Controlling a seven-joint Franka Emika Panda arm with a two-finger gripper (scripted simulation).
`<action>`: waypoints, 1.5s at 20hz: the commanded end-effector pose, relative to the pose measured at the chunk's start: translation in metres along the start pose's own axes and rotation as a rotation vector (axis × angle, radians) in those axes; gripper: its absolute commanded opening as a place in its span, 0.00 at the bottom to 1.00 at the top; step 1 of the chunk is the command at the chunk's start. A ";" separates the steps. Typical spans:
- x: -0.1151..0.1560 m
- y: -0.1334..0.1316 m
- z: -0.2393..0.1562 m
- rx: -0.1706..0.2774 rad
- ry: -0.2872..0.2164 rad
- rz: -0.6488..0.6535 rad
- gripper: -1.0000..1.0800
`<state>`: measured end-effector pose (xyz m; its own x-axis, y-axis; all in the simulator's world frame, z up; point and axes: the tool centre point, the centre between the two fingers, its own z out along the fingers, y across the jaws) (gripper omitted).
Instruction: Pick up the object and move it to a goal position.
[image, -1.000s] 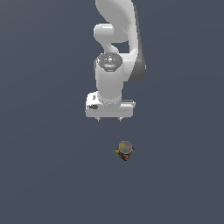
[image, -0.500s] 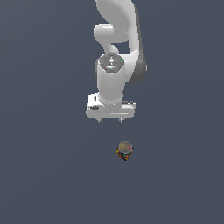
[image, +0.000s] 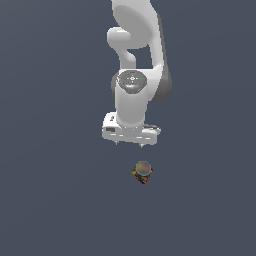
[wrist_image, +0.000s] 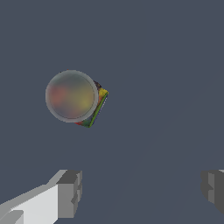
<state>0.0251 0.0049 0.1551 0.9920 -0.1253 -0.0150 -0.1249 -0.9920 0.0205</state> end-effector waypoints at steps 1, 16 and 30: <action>0.008 -0.007 0.004 0.003 0.001 0.052 0.96; 0.054 -0.053 0.034 0.019 0.008 0.383 0.96; 0.065 -0.068 0.045 0.023 0.009 0.479 0.96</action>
<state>0.0969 0.0640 0.1081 0.8228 -0.5683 -0.0006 -0.5683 -0.8228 0.0004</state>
